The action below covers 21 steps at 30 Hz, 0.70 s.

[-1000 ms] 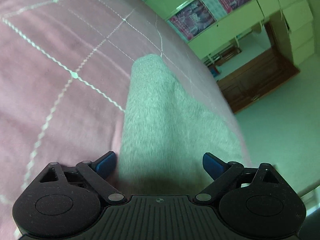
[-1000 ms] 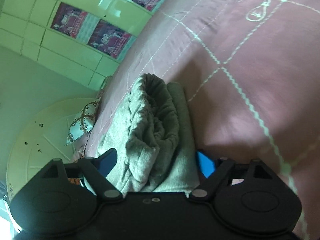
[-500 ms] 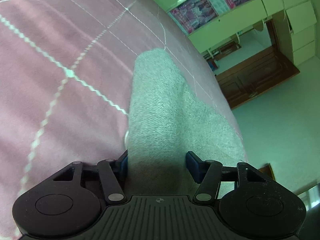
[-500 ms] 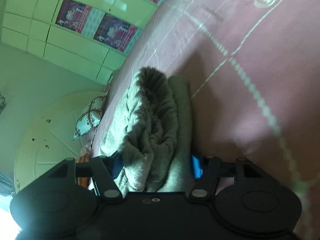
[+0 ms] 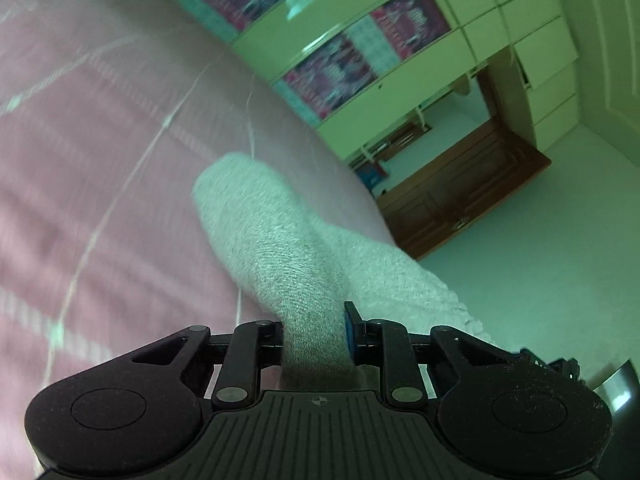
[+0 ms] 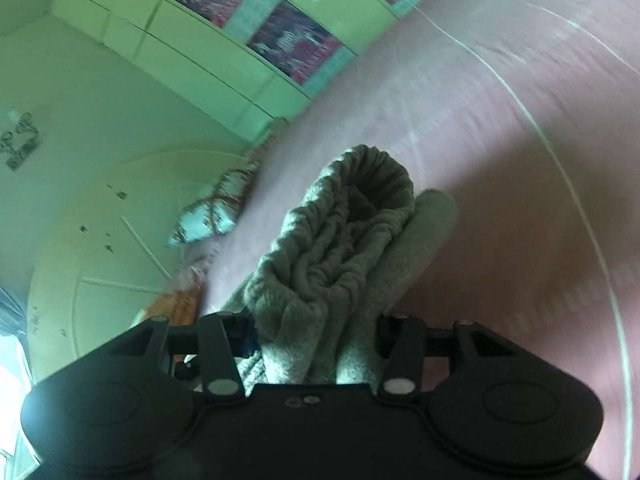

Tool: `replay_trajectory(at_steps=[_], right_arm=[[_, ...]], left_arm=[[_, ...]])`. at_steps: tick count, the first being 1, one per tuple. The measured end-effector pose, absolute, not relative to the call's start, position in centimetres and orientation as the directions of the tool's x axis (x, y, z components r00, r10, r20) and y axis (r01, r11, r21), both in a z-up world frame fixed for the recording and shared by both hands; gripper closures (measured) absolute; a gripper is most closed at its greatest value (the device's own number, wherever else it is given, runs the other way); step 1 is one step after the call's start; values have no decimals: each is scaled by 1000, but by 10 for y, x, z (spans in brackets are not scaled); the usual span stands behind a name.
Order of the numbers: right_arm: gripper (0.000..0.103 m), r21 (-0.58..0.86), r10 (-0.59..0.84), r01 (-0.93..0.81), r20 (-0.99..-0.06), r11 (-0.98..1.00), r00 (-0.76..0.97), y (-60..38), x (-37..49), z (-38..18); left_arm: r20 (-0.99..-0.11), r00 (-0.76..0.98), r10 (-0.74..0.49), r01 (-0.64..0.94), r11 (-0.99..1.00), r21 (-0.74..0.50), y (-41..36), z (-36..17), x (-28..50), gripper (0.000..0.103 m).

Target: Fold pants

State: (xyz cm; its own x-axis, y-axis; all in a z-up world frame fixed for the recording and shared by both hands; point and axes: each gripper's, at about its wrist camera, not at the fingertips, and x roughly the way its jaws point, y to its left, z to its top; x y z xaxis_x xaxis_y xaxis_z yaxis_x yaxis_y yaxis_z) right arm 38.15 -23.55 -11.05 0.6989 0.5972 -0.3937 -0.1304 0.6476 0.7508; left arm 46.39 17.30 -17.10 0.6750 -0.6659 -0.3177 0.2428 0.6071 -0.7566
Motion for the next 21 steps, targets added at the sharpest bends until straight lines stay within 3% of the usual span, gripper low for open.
replay_trajectory(at_steps=[4, 5, 6, 7, 8, 9, 10, 13, 15, 16, 17, 21], right_arm=[[62, 761, 618, -176, -343, 624, 707, -236, 435, -103], [58, 772, 622, -168, -340, 613, 706, -238, 449, -110], [44, 782, 619, -146, -349, 606, 703, -239, 464, -122], [32, 773, 594, -101, -390, 627, 704, -240, 477, -138], [17, 731, 515, 9, -490, 683, 703, -240, 489, -159], [22, 679, 447, 102, -580, 727, 681, -241, 494, -175], [20, 662, 439, 113, -604, 741, 665, -241, 495, -187], [18, 680, 463, 39, -539, 732, 704, -244, 479, -179], [15, 665, 460, -29, -484, 747, 744, -240, 471, -171], [15, 616, 436, -33, -517, 787, 737, -235, 472, -173], [15, 529, 381, -2, -608, 849, 696, -226, 479, -183], [11, 418, 340, -54, -651, 907, 678, -215, 466, -168]], left_arm=[[-326, 708, -627, 203, 621, -757, 182, -181, 511, 78], [-366, 727, -581, 153, 657, -738, 182, -193, 522, 64], [-438, 751, -495, 67, 717, -694, 183, -207, 530, 31], [-545, 760, -354, -57, 799, -598, 181, -220, 535, 16], [-605, 756, -250, -106, 865, -490, 178, -228, 537, 14], [-584, 771, -252, -57, 887, -458, 174, -229, 534, 14], [-576, 784, -231, -38, 909, -415, 169, -225, 530, 14], [-536, 813, -228, 16, 929, -370, 158, -217, 521, 14], [-607, 772, -187, 18, 962, -274, 146, -224, 529, 10], [-596, 786, -167, 14, 967, -253, 144, -226, 527, 7], [-594, 789, -157, 6, 969, -247, 143, -224, 526, 7], [-561, 822, -99, -23, 978, -206, 147, -204, 491, 7]])
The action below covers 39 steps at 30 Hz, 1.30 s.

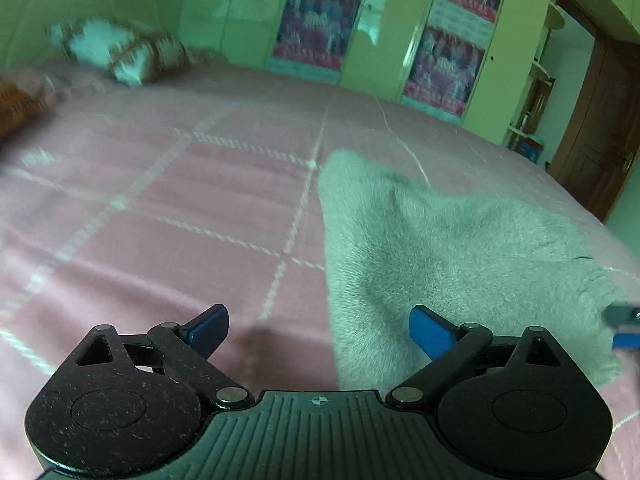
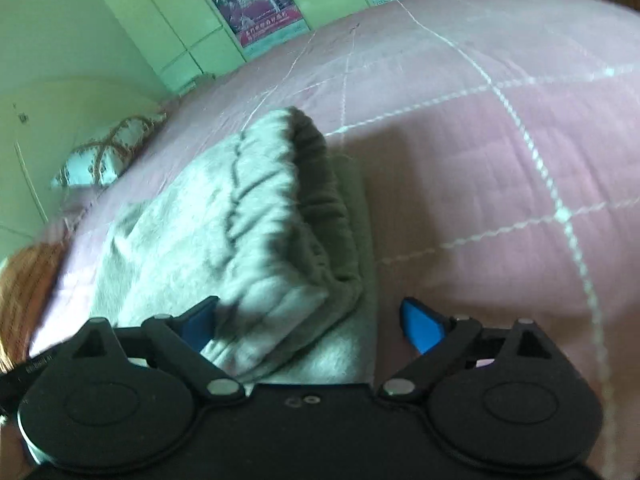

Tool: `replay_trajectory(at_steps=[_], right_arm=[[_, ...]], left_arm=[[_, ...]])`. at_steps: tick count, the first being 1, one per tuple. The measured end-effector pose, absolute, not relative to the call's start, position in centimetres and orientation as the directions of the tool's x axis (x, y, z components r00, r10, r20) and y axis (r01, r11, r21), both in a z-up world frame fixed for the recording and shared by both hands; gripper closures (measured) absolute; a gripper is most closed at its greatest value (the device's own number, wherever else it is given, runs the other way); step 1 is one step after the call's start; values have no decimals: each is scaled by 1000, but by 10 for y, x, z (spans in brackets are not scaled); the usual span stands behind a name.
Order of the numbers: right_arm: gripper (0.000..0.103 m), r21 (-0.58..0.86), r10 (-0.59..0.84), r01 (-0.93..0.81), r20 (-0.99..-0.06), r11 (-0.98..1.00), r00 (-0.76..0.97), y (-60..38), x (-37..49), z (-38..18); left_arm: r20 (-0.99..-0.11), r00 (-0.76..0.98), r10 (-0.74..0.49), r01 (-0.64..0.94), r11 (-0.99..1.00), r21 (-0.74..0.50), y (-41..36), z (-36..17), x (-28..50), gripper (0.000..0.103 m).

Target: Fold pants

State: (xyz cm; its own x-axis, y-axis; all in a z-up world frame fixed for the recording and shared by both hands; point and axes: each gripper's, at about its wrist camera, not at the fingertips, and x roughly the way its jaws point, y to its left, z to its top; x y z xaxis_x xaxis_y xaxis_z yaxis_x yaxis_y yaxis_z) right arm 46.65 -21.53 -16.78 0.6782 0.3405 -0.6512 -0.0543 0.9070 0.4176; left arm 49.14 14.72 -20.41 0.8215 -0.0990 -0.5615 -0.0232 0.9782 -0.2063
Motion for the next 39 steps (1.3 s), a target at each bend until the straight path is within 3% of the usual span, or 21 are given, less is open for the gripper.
replay_trajectory(at_steps=[2, 6, 13, 25, 39], right_arm=[[6, 416, 350, -92, -603, 905, 717, -215, 446, -150], [6, 387, 340, -120, -574, 914, 745, -221, 389, -128], [6, 123, 176, -127, -596, 984, 784, -174, 281, -104], [6, 87, 179, -157, -555, 984, 812, -152, 135, -65], [6, 65, 166, -153, -452, 986, 876, -147, 46, -16]], left_arm=[[-534, 841, -81, -13, 985, -170, 144, -190, 467, 6], [-498, 864, -75, 2, 989, -146, 140, -170, 401, 0], [-514, 856, -64, -20, 987, -157, 130, -157, 270, 0], [-456, 888, -61, 15, 994, -104, 116, -107, 121, 0], [-329, 940, -89, 66, 995, -81, 85, -44, 40, 0]])
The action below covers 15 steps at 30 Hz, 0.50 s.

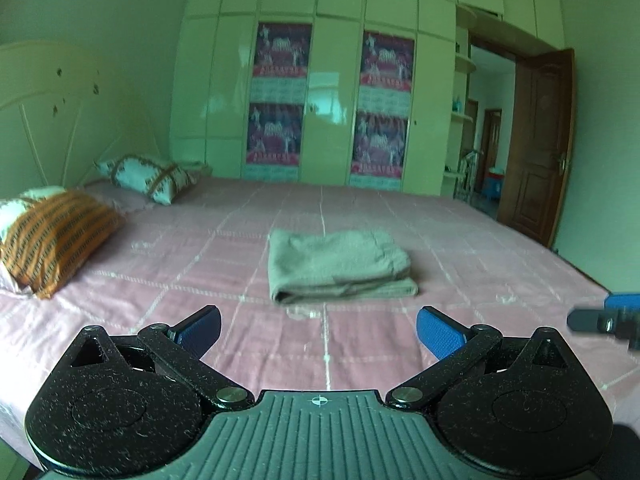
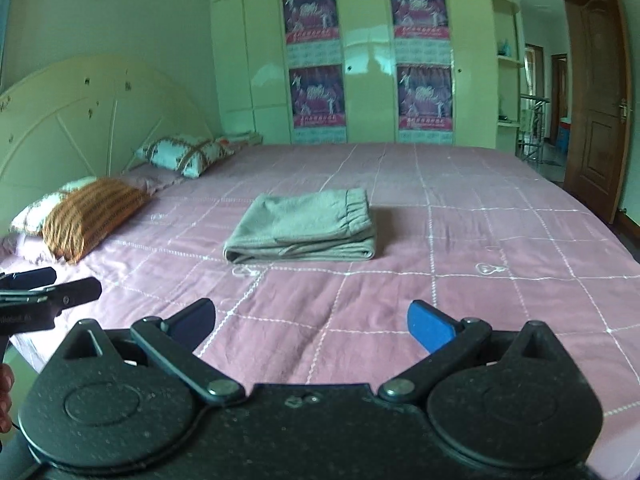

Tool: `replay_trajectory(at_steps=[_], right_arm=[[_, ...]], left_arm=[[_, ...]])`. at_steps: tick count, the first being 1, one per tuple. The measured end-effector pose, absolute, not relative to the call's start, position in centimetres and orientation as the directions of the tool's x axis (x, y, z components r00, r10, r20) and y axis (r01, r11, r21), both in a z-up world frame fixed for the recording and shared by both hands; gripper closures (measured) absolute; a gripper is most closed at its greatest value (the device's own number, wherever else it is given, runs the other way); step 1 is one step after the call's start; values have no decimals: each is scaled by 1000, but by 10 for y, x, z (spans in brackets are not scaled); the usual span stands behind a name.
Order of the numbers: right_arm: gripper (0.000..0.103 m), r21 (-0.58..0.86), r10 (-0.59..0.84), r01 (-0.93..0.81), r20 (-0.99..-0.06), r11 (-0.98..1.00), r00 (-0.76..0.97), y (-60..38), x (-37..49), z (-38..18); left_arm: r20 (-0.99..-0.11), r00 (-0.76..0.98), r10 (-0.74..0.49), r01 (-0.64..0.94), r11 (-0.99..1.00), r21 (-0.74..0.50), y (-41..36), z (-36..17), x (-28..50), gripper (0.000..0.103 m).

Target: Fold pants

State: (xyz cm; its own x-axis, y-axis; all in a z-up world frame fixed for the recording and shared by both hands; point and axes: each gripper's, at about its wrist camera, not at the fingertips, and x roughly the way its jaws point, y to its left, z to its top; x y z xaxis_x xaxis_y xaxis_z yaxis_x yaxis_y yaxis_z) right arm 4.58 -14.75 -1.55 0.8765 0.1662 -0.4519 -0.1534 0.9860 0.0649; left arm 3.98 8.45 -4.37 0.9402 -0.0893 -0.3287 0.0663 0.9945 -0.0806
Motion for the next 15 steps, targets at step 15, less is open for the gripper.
replay_trajectory(at_steps=[15], right_arm=[[6, 94, 160, -134, -401, 987, 902, -140, 20, 13]], left_arm=[[-296, 948, -118, 107, 993, -54, 70, -15, 6, 0]])
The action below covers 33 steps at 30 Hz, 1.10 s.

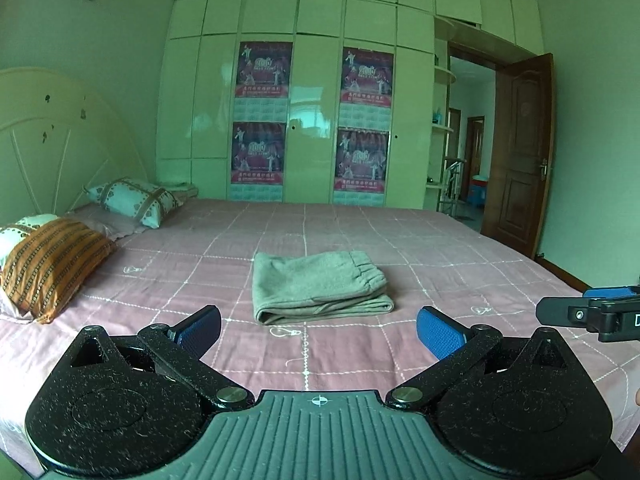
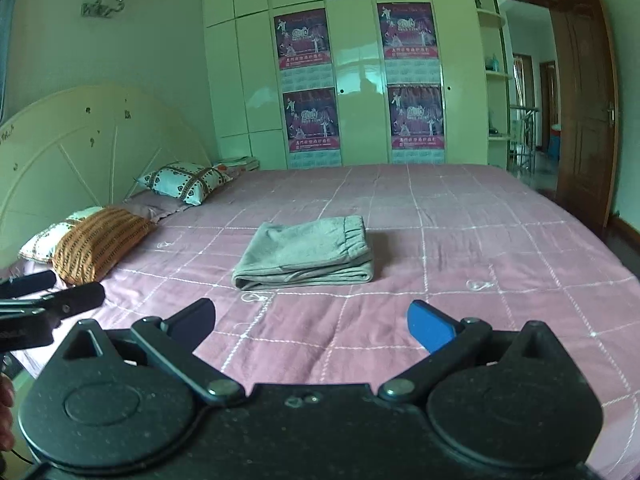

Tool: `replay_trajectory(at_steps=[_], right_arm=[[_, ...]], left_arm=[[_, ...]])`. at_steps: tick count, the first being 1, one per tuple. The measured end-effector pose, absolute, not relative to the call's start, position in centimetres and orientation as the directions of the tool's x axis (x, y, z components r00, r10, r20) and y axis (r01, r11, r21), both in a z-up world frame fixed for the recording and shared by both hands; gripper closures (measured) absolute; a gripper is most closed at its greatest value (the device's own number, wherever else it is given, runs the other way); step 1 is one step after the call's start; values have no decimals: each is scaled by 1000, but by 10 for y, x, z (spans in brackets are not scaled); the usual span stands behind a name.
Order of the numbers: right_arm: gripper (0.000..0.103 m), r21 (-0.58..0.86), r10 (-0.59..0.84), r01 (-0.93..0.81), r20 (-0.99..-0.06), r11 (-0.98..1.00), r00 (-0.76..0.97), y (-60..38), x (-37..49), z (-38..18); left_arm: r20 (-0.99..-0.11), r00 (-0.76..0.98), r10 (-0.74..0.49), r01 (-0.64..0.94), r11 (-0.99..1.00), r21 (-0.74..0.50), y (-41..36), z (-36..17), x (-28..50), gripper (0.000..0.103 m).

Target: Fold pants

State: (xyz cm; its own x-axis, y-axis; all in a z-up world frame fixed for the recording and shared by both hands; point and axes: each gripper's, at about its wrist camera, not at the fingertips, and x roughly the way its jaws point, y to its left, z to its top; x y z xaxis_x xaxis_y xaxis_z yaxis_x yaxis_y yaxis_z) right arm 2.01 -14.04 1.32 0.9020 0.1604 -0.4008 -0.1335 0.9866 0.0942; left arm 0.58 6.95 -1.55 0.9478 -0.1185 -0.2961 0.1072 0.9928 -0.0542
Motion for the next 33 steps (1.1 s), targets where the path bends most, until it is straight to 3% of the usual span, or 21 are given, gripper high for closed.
replay_trajectory(at_steps=[33], right_arm=[[6, 64, 144, -129, -384, 990, 912, -131, 16, 19]], left_arm=[[-297, 945, -135, 122, 991, -63, 67, -18, 7, 0]])
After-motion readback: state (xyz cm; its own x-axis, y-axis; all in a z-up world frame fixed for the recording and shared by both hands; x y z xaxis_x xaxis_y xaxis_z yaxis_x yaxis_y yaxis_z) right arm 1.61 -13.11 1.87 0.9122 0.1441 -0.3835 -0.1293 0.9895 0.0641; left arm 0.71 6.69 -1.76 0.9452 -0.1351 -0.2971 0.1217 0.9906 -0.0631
